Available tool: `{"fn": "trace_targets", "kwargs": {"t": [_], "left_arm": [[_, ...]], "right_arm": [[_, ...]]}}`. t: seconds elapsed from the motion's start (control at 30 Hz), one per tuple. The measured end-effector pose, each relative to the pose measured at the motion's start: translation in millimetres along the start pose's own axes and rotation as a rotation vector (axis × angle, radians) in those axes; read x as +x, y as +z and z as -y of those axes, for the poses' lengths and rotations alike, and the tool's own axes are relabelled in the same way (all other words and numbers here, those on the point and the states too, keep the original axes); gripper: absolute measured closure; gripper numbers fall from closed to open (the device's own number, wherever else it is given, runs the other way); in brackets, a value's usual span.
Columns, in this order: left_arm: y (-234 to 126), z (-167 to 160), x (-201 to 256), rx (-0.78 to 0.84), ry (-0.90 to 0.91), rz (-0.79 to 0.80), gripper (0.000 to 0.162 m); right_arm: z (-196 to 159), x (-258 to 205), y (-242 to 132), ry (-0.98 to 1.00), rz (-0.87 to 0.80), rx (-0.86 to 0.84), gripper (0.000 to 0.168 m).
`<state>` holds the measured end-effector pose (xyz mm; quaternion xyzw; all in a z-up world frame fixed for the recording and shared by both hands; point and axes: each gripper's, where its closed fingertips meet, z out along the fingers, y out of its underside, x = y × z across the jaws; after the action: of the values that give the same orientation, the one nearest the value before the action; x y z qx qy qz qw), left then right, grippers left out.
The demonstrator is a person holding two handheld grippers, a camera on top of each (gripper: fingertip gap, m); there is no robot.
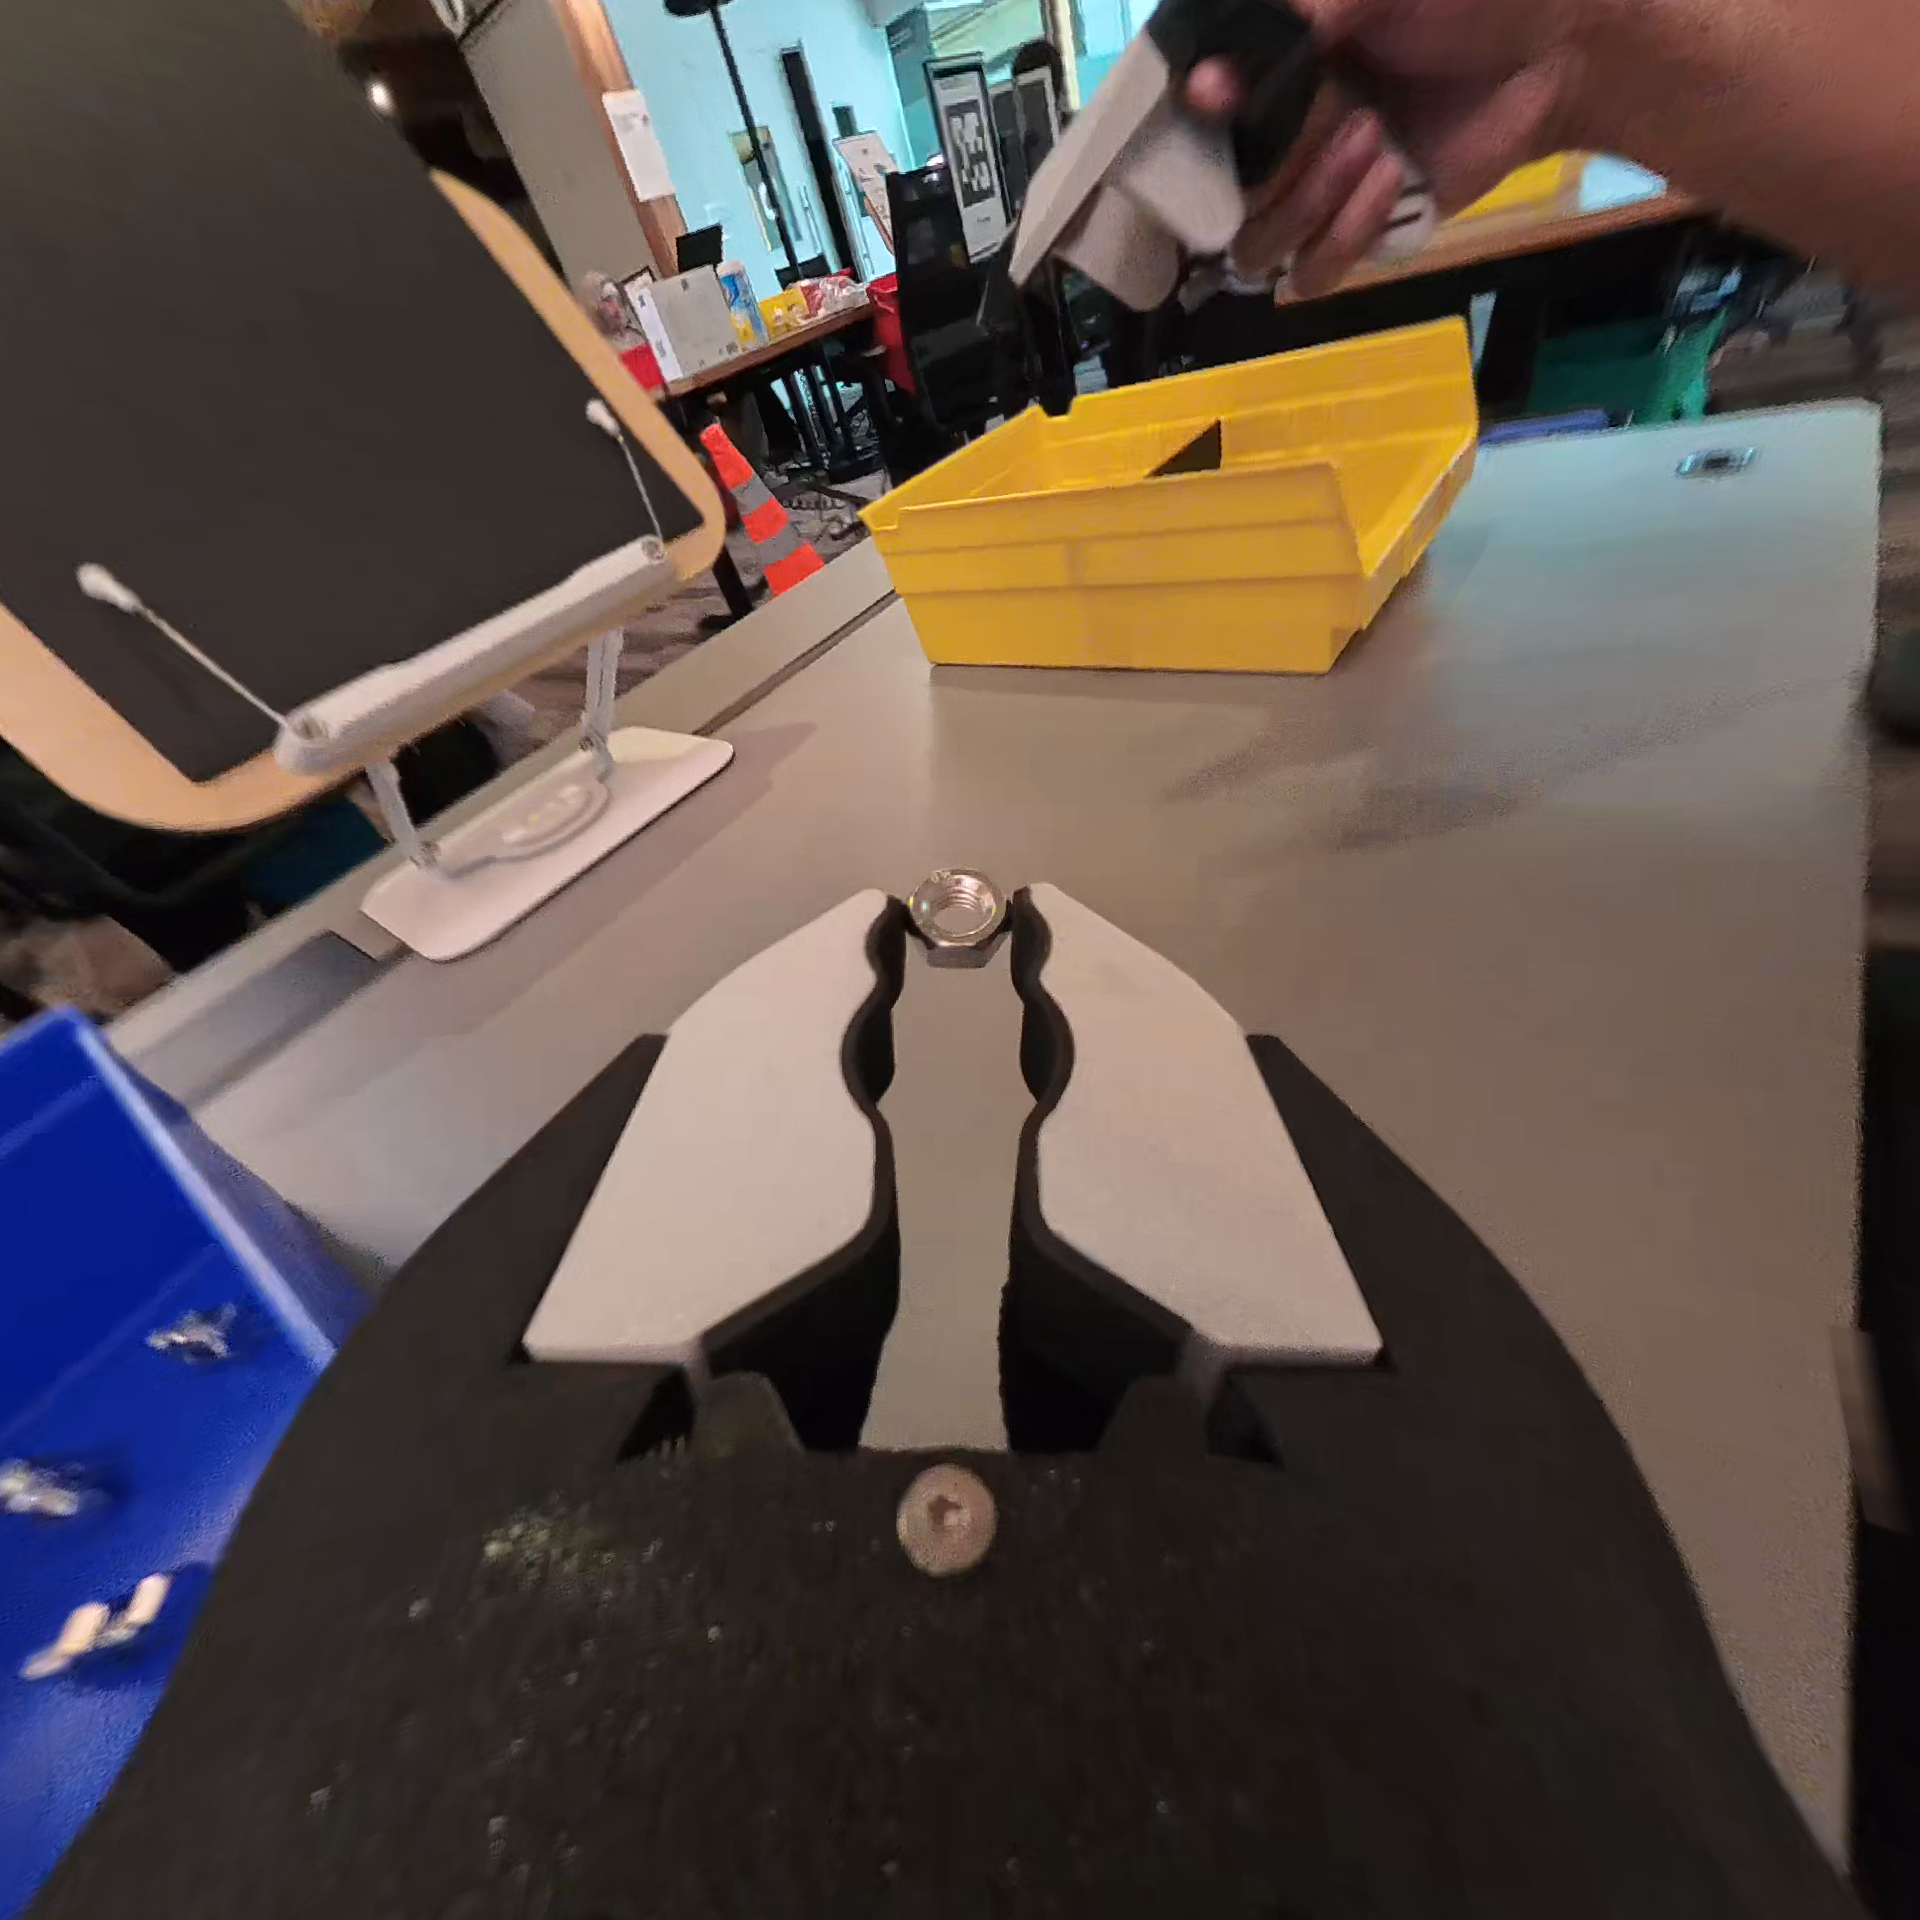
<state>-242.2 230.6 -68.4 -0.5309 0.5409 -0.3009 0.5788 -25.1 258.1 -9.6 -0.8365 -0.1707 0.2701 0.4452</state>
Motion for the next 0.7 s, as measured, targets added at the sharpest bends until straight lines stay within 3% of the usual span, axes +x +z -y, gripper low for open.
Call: {"fn": "trace_targets", "kwargs": {"t": [0.1,0.23,0.3,0.53,0.7], "left_arm": [[1,1,12,-0.006,0.182,0.012,0.143],[3,2,31,0.006,0.301,-0.022,0.143],[3,3,35,0.006,0.325,-0.028,0.143],[-2,10,44,0.059,0.285,-0.087,0.143],[-14,37,54,0.218,0.134,-0.197,0.143]], "right_arm": [[-34,-102,60,0.086,0.282,-0.001,0.123],[-69,-163,113,0.244,0.544,-0.027,0.122],[-72,-180,115,0.279,0.677,0.009,0.122],[-87,-196,117,0.399,0.862,-0.011,0.125],[-80,-216,95,0.546,1.180,0.005,0.129]]}}
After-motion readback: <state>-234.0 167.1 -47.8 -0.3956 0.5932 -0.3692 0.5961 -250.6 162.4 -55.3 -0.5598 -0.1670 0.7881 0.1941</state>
